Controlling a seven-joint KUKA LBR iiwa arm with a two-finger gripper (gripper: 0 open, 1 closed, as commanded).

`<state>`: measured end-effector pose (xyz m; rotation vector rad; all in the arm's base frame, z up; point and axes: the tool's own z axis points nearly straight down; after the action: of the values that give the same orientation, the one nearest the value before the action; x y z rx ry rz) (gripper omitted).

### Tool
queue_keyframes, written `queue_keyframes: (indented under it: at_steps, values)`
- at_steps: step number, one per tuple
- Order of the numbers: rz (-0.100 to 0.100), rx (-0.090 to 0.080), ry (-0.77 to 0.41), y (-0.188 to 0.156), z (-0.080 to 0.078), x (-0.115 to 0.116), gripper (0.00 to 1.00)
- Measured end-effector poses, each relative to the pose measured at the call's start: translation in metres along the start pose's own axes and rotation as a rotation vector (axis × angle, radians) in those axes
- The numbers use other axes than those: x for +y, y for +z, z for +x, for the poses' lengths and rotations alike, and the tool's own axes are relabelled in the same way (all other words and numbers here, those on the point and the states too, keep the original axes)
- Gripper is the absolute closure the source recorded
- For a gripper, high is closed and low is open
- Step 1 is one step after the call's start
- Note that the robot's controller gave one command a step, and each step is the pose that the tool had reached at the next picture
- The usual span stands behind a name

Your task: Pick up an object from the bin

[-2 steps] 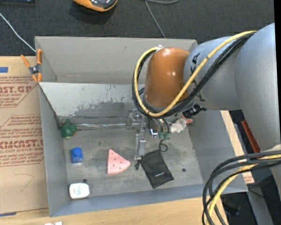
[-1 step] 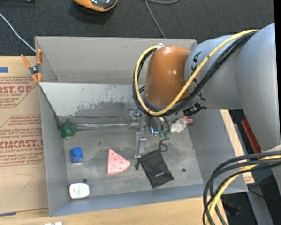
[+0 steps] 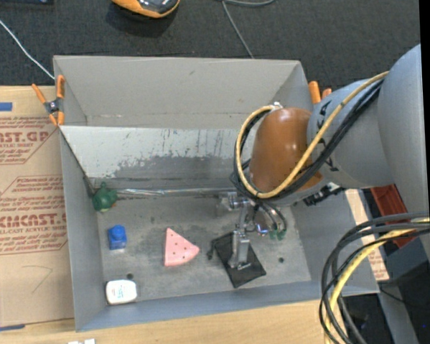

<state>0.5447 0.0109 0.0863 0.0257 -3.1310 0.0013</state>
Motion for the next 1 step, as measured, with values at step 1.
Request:
queue_keyframes:
  at_steps: [1]
  values:
    - [-0.003,-0.013,-0.003,0.0159,-0.0231,0.0054,1.00]
